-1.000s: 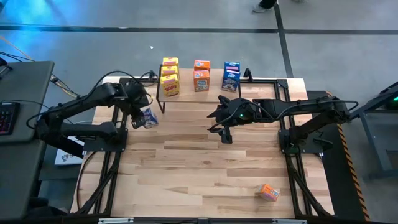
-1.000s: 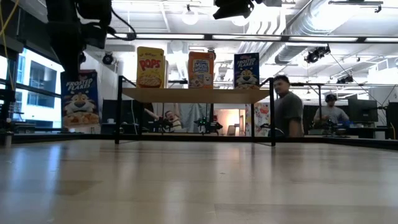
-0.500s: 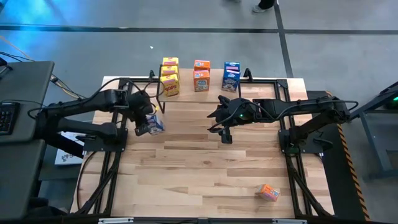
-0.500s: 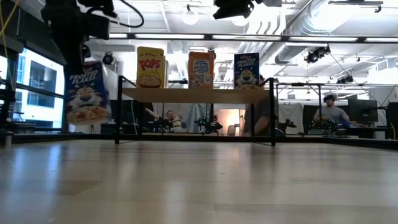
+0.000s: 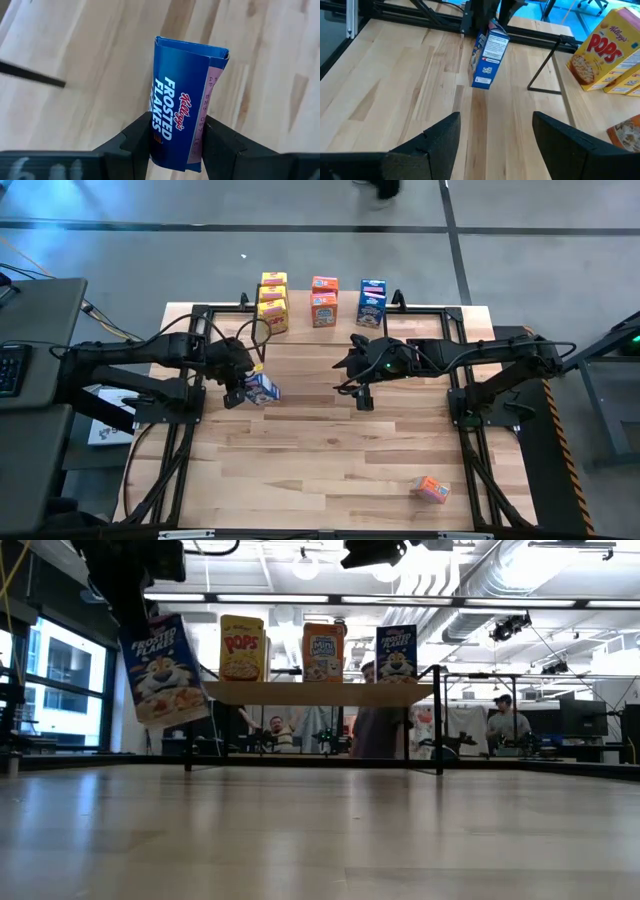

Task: Stack cereal on shelf
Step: Put the blue cereal box on the shelf aligned with the other blue cereal boxes

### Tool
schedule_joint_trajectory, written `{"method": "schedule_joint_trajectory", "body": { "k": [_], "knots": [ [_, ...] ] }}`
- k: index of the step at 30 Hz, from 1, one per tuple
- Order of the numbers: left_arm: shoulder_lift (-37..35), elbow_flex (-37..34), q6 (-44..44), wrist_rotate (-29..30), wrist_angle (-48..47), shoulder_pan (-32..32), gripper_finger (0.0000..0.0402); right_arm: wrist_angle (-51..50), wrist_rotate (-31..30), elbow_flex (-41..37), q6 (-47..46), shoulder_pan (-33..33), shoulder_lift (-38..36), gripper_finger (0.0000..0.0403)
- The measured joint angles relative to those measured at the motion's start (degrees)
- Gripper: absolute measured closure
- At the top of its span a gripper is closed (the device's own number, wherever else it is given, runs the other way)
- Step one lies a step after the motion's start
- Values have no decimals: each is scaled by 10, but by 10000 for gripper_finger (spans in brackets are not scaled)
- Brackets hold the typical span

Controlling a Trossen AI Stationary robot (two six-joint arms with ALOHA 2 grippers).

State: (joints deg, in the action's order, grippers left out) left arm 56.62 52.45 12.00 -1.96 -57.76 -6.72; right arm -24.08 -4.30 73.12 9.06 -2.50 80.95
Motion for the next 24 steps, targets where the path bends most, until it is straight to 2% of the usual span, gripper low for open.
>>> {"method": "schedule_joint_trajectory", "body": {
  "k": [12,24],
  "knots": [
    [0,0,14,0,91,49,266,29,0,0,-1,0,0,162],
    [0,0,14,1,133,75,266,79,29,0,0,-5,0,162]
  ]
}}
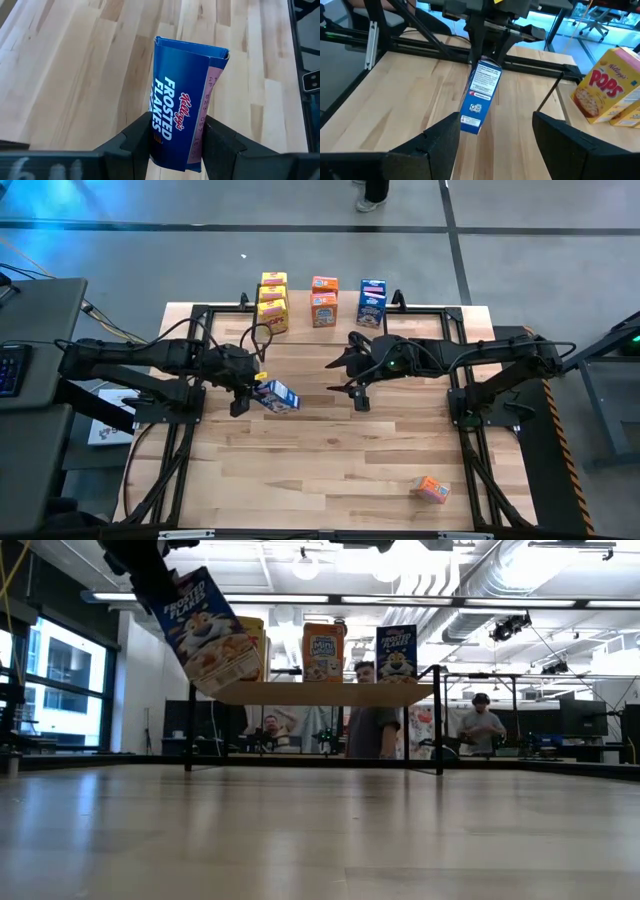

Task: Stack cereal on shelf
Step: Put the blue cereal box on the shelf aligned with the other blue cereal boxes

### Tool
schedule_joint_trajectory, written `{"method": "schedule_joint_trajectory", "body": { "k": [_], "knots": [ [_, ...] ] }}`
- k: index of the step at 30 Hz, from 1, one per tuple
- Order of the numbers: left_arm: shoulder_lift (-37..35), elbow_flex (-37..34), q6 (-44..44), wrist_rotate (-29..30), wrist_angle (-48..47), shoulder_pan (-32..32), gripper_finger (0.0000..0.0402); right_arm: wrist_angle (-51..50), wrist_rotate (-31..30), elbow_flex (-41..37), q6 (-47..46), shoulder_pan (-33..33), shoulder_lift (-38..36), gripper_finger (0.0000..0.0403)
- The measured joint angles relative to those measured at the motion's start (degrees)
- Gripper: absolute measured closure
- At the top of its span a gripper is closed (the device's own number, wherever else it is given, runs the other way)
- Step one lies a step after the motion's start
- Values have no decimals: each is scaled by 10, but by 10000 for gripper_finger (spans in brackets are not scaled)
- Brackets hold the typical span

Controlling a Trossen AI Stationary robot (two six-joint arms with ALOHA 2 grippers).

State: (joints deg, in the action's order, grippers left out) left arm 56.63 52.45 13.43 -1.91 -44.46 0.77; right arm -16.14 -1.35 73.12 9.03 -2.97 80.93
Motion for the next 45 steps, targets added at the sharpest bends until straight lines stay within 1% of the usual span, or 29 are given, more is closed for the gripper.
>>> {"method": "schedule_joint_trajectory", "body": {
  "k": [10,18,22,26,32,38,45],
  "knots": [
    [10,0,5,2,24,22,266,9,1,0,-2,-25,4,162],
    [42,0,15,2,29,36,266,13,-3,0,-19,-40,45,162],
    [55,0,15,2,49,43,266,26,-15,0,-30,-42,67,162],
    [61,0,15,5,60,49,266,38,-12,0,-33,-42,88,162],
    [64,0,14,10,83,54,266,55,-11,0,-61,-42,110,162],
    [63,0,14,14,89,54,266,73,-17,0,-69,-42,117,162],
    [63,0,5,42,122,54,266,116,-28,0,-132,-41,123,162]
  ]
}}
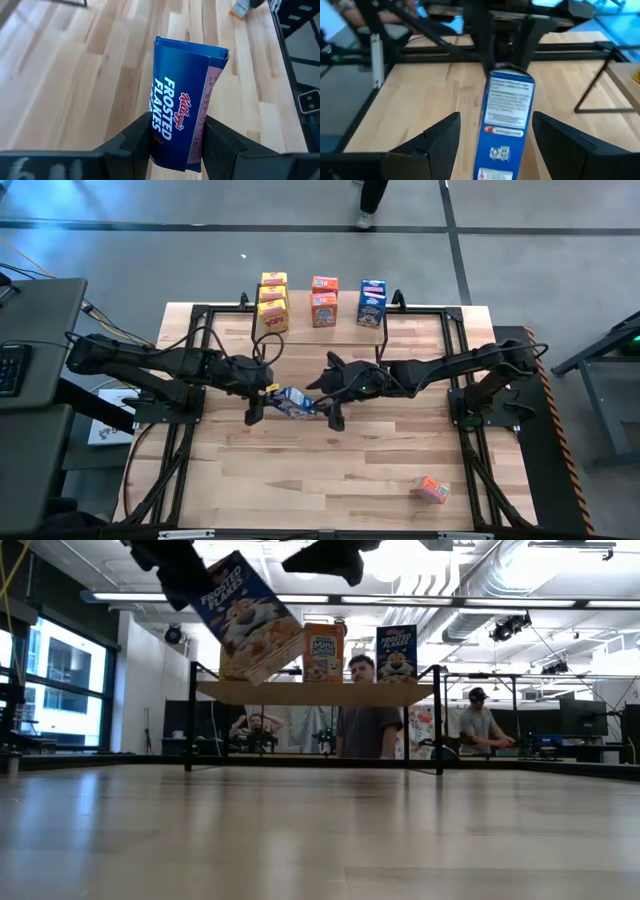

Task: Stack cereal on shelf
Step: Put the blue cereal box on the shelf aligned with the other blue cereal boxes

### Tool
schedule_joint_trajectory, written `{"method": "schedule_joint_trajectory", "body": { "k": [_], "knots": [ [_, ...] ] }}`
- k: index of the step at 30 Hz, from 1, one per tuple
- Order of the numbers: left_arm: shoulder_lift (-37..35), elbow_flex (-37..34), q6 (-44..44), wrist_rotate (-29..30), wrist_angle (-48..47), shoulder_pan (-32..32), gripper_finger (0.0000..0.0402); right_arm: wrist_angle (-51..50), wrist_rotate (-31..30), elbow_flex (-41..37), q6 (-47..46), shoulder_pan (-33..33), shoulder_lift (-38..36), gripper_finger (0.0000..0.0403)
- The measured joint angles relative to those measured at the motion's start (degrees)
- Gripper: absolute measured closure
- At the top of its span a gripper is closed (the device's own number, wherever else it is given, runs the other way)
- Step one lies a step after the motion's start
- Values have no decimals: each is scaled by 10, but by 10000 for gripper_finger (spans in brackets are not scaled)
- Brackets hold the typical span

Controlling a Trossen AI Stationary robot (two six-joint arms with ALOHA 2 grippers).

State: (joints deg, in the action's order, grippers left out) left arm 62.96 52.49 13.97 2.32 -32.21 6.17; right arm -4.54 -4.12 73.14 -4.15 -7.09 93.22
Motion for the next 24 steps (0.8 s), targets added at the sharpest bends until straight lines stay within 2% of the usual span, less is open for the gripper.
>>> {"method": "schedule_joint_trajectory", "body": {
  "k": [5,12,17,24],
  "knots": [
    [0,0,-22,1,35,0,266,1,-43,0,-24,0,4,162],
    [0,0,-47,41,43,0,266,21,-39,0,-25,0,5,162],
    [0,0,-54,43,59,0,266,23,-56,0,-24,3,6,162],
    [0,0,-64,45,70,0,266,23,-46,0,-29,7,6,162]
  ]
}}
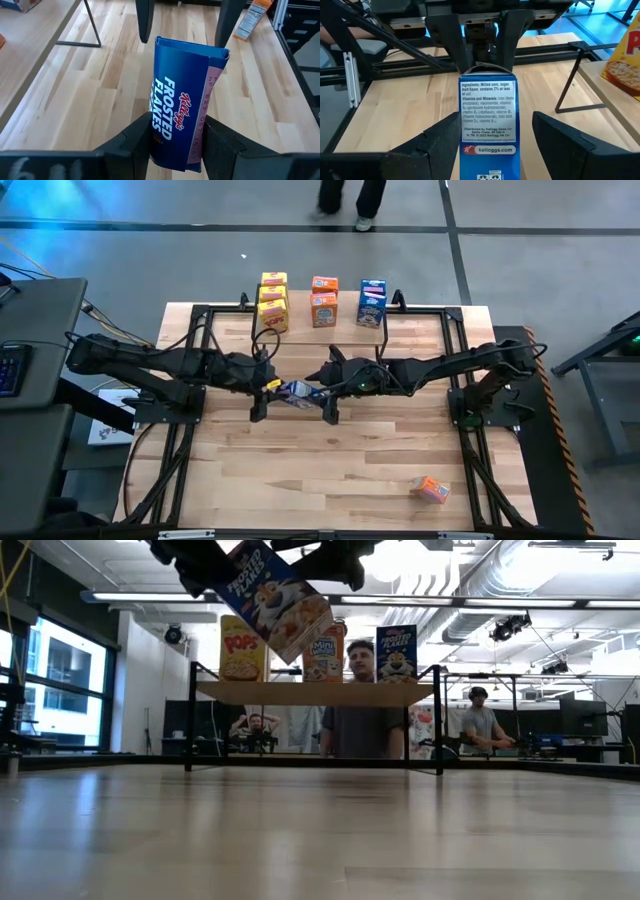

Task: Stack cereal on shelf
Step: Put the blue cereal box on the shelf aligned with the other blue cereal boxes

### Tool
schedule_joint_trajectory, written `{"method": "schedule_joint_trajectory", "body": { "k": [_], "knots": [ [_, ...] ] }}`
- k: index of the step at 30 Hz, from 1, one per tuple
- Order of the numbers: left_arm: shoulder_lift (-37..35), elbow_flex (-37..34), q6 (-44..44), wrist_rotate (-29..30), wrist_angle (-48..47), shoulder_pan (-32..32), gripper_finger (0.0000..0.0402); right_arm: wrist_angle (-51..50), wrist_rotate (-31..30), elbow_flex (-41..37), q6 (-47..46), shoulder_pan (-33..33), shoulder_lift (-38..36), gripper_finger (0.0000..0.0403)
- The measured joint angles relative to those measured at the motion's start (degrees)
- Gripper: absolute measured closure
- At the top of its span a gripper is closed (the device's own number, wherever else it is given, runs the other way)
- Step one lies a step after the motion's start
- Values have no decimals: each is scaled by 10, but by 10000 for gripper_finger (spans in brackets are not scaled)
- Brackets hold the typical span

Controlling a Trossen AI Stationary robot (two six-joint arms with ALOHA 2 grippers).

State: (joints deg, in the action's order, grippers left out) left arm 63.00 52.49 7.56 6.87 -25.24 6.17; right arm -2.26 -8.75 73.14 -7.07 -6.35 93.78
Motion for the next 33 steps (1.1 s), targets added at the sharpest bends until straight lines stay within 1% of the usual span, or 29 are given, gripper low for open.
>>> {"method": "schedule_joint_trajectory", "body": {
  "k": [5,18,21,28,33],
  "knots": [
    [0,0,1,17,16,0,266,1,2,0,0,0,0,162],
    [0,0,-8,18,41,0,266,0,3,0,6,0,0,166],
    [0,0,-12,16,42,0,266,-2,7,0,6,0,0,182],
    [0,0,-12,16,42,0,266,-4,9,0,5,0,0,232],
    [0,0,-4,16,46,0,266,-4,19,0,4,0,0,243]
  ]
}}
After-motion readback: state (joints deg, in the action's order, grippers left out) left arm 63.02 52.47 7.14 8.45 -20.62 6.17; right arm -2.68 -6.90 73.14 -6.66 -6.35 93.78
